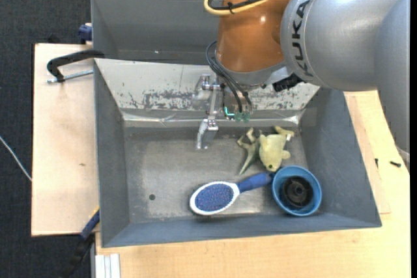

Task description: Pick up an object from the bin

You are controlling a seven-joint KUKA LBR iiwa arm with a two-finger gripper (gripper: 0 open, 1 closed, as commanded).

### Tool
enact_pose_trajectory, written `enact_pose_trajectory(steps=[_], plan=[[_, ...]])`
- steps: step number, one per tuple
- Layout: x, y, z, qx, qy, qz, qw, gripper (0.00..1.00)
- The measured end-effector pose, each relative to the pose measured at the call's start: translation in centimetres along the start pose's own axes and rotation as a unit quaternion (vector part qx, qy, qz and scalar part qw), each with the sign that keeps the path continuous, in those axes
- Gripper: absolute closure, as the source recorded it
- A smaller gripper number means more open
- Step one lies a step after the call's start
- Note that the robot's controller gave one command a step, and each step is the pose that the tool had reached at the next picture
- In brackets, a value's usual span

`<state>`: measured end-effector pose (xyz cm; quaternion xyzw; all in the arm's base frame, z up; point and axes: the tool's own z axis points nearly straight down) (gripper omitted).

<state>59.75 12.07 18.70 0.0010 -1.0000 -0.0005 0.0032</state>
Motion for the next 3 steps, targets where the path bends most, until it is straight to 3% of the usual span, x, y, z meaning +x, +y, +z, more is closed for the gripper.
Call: enact_pose_trajectory(steps=[1, 2, 3], plan=[[3.1, -3.2, 11.3, -0.001, -0.0072, -0.097, 0.9953, 0.00], [7.5, -7.2, 3.8, 0.002, -0.0085, -0.173, 0.9849, 0.00], [8.3, -2.2, 8.5, 0.001, -0.0105, -0.182, 0.9833, 0.00]])
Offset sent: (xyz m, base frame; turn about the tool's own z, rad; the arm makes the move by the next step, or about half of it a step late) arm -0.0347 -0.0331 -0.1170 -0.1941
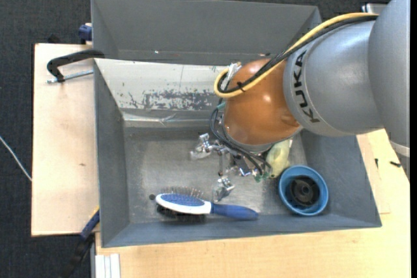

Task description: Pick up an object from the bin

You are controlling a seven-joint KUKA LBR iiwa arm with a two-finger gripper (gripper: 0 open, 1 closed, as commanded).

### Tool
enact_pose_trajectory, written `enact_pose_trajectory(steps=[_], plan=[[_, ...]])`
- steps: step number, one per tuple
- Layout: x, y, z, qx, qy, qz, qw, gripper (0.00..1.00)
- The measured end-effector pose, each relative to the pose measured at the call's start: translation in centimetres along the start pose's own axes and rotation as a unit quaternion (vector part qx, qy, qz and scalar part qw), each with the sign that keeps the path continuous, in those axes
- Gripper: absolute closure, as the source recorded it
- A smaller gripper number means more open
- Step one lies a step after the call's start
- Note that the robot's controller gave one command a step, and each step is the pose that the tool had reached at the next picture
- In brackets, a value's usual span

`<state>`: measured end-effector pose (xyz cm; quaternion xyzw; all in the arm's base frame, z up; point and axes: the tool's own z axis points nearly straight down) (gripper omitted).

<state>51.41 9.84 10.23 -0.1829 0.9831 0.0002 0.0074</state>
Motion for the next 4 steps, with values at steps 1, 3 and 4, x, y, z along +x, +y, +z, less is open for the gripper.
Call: enact_pose_trajectory(steps=[1, 3, 4], plan=[[4.5, -9.8, -0.8, 0.000, 0.0058, -0.093, 0.9956, 0.00], [3.5, -9.3, -1.3, -0.001, 0.0039, -0.094, 0.9955, 1.00], [3.6, -11.4, -1.9, -0.001, 0.0042, -0.094, 0.9956, 1.00]])
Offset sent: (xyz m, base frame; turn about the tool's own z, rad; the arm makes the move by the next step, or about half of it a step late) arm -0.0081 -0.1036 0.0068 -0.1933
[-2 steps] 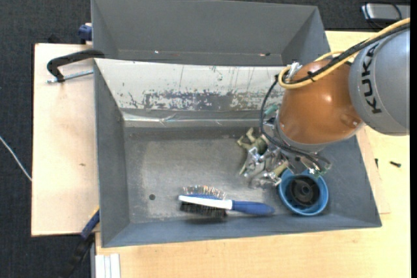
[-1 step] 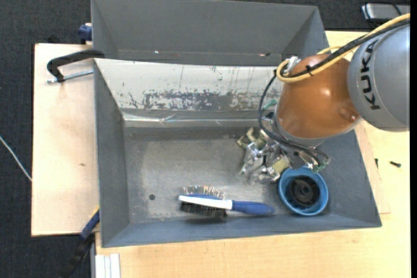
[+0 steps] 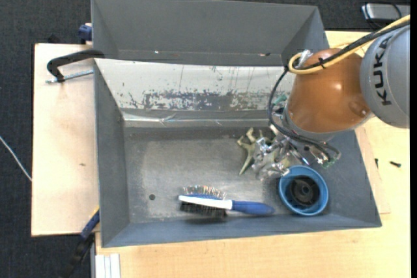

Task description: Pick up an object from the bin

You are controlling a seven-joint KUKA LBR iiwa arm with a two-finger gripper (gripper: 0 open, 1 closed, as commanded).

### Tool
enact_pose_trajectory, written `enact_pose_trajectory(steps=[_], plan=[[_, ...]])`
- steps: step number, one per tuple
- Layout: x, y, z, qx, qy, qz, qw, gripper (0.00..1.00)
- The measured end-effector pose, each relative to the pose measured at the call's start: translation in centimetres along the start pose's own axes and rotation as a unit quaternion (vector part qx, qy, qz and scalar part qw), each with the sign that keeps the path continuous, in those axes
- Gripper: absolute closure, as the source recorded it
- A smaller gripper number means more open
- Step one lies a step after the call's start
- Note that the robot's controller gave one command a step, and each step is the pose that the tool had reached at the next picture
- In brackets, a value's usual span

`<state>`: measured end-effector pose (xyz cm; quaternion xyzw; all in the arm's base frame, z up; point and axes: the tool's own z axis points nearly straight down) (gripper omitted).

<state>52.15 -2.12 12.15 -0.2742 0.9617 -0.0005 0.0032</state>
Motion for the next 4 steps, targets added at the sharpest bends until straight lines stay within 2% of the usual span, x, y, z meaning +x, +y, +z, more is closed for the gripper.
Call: enact_pose_trajectory(steps=[1, 2, 3, 4], plan=[[0.3, -0.5, -5.0, 0.001, -0.0019, -0.012, 0.9999, 1.00], [-0.3, 0.3, -6.0, 0.000, -0.0009, 0.000, 1.0000, 1.00], [0.0, 1.1, -5.2, -0.002, 0.0019, 0.001, 1.0000, 1.00], [-0.1, 2.3, -6.4, -0.001, 0.0000, 0.001, 1.0000, 1.00]])
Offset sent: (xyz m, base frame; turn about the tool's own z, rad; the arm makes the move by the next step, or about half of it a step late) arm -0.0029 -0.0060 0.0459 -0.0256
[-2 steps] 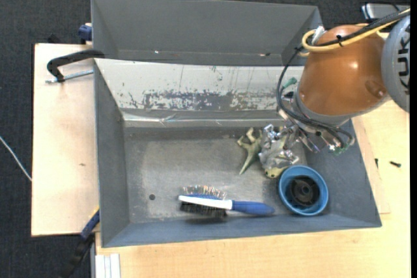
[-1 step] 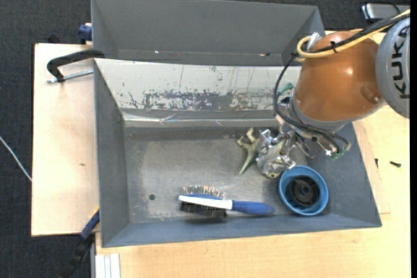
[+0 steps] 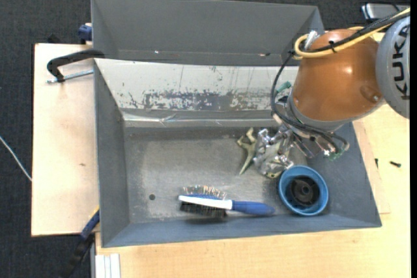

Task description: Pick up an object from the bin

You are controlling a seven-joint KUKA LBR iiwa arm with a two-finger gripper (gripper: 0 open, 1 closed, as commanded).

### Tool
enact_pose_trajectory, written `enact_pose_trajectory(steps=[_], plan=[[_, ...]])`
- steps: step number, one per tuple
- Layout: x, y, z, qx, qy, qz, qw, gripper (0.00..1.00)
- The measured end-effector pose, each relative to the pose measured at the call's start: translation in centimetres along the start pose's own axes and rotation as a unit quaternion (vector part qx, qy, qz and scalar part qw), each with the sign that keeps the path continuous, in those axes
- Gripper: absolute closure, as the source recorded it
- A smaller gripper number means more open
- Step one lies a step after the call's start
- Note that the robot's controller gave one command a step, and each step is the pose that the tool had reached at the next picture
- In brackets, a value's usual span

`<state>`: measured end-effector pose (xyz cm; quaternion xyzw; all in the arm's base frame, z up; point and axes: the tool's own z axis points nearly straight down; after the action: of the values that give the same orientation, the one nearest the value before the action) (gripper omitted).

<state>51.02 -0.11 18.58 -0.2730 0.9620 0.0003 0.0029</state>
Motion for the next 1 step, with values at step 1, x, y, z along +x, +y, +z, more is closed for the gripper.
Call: enact_pose_trajectory(steps=[1], plan=[[-0.21, 0.39, -0.98, 0.000, -0.0004, -0.049, 0.9988, 1.00]])
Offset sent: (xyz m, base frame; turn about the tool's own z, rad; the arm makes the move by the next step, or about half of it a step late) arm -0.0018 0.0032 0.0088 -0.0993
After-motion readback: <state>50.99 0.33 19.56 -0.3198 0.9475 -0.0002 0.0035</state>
